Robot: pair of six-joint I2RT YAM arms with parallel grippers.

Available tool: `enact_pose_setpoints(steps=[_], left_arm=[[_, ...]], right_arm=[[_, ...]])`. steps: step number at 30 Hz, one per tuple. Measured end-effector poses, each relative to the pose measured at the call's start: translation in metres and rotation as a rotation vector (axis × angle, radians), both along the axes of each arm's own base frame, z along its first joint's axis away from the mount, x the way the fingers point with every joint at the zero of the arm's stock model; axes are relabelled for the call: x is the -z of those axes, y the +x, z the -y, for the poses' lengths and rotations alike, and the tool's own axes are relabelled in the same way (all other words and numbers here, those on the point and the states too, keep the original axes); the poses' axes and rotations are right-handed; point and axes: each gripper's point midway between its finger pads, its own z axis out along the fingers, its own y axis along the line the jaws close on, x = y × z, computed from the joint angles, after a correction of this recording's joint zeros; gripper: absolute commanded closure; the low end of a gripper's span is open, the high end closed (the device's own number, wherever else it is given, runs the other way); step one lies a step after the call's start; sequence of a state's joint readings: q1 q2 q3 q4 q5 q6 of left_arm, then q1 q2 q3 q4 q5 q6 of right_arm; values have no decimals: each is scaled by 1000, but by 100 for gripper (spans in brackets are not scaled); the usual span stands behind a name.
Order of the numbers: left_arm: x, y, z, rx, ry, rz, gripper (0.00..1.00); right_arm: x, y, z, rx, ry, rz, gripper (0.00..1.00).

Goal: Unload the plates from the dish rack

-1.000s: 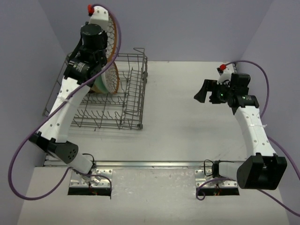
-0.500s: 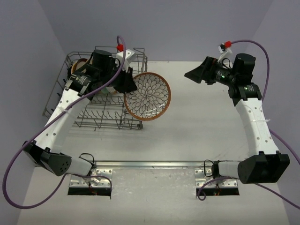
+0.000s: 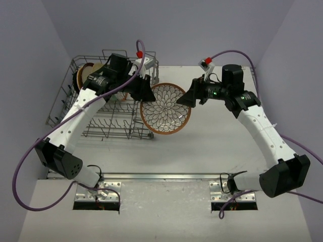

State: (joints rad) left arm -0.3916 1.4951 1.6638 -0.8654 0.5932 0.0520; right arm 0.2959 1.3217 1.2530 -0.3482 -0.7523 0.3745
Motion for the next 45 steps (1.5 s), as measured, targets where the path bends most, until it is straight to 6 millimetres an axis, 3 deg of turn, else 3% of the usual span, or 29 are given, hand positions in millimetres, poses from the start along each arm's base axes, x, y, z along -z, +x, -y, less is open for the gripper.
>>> enact_pose_setpoints(steps=[2,4,5,6,8,10,12,13,18,22,24,26,28,33,40,45], left_arm=[[1,0,2,11,-4,-7,100],[2,-2,3,24,-10,-12,100],[2,-4,3,33,-11,-17,100],[3,-7,4,43,-11,-25,99],[6,-7,1,50,2,-21,86],[7,-6,0,51,5,-25,63],[4,-4,1,44,-6,-17,12],[1,-1,1,36,-14,-4,2],[-18,20,-14,-66,-27,61,0],[-50,59,-63,-273,-42,139,0],[-71,79,-97,-414,-27,206,0],[-89,91,-120,-520,-3,273,0],[-101,99,-135,-606,26,322,0],[-95,115,-164,-767,120,342,0],[-48,134,-193,-888,260,256,0],[-38,132,-202,-914,294,233,0]], right_arm=[[8,-6,-10,-42,-30,15,55],[18,-8,-17,-65,-64,20,89],[24,-8,-19,-68,-86,23,99],[30,-6,-19,-65,-104,20,100],[36,-6,-19,-75,-112,2,100],[38,-5,-20,-74,-116,3,100],[38,-5,-18,-65,-118,-6,100],[40,-6,-16,-62,-118,-24,100],[50,5,16,41,-95,-145,100],[64,41,94,299,-49,-248,100],[72,55,136,435,-42,-271,100],[82,62,171,543,-57,-294,100],[97,67,192,610,-96,-315,100],[158,75,210,634,-180,-445,100],[250,68,221,597,-296,-650,100],[262,65,219,539,-302,-665,100]])
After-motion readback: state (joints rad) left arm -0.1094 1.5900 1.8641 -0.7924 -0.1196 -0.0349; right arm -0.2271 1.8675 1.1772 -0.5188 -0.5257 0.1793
